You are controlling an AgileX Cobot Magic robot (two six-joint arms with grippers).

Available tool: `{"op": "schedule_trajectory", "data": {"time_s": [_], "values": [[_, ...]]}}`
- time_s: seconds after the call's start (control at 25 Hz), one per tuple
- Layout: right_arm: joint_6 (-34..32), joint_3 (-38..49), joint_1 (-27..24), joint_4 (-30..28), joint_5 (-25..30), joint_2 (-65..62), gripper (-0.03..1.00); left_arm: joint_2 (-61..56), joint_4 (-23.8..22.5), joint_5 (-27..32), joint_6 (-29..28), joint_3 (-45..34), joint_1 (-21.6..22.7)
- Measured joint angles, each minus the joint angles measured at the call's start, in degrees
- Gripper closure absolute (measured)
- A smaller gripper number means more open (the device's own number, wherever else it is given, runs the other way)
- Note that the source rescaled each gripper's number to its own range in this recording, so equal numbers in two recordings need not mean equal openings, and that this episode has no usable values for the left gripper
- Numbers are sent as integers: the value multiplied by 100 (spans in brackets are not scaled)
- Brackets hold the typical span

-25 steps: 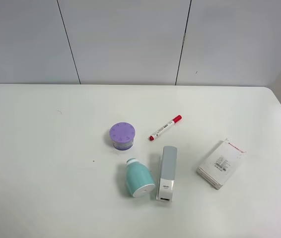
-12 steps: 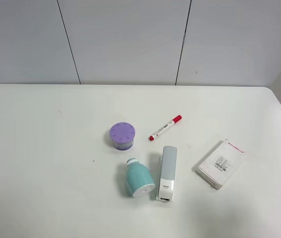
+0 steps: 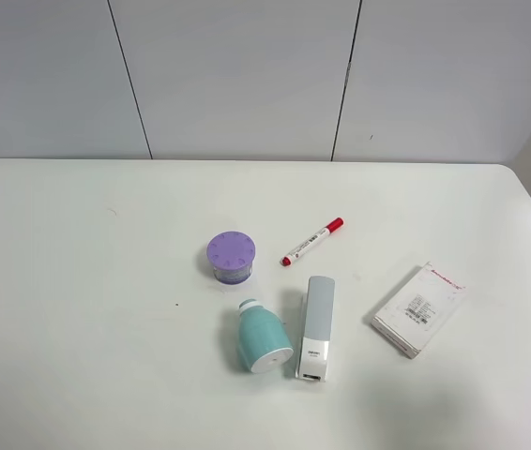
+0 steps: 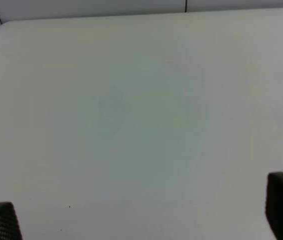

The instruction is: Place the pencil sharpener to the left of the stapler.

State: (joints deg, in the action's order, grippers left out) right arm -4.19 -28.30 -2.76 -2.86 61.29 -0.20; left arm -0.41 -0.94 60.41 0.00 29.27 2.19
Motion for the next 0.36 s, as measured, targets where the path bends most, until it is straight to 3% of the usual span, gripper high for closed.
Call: {"op": "schedule_trajectory", "data": {"time_s": [0.36], "values": [[0,0,0,7,0,0,37,0,0,0,0,0,0]]}}
